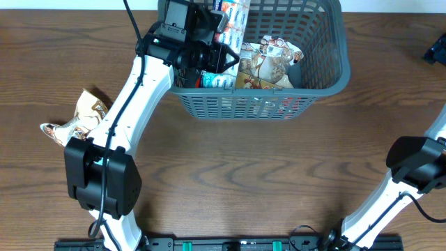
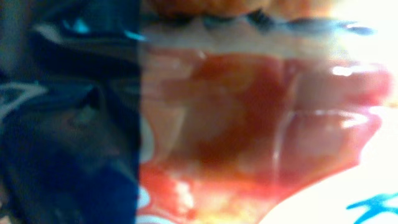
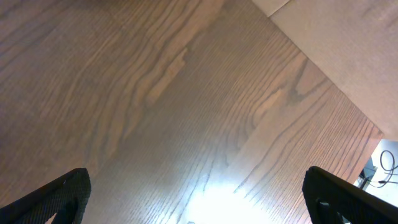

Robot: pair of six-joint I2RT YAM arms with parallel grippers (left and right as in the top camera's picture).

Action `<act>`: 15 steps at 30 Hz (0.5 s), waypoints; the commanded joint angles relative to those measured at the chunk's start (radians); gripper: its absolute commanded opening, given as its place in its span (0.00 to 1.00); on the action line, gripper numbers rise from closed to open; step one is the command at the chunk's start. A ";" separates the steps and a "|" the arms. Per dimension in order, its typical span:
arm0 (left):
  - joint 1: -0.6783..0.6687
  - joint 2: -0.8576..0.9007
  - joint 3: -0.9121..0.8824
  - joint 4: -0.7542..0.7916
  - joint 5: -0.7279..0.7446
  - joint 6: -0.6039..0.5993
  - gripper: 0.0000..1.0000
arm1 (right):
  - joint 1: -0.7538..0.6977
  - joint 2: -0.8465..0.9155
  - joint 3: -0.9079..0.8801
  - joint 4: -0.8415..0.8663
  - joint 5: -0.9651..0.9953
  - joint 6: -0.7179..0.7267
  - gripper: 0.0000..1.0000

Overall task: Pack container
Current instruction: 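Carry the tissue pack over the basket and release it inside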

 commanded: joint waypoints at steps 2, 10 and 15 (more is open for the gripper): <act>-0.002 0.016 0.022 -0.024 -0.050 0.024 0.37 | -0.002 -0.010 -0.001 -0.001 0.010 0.013 0.99; -0.002 0.016 0.022 -0.035 -0.064 0.033 0.75 | -0.002 -0.010 -0.001 -0.001 0.010 0.013 0.99; -0.002 0.016 0.022 -0.032 -0.064 0.038 0.96 | -0.002 -0.010 -0.001 -0.001 0.010 0.013 0.99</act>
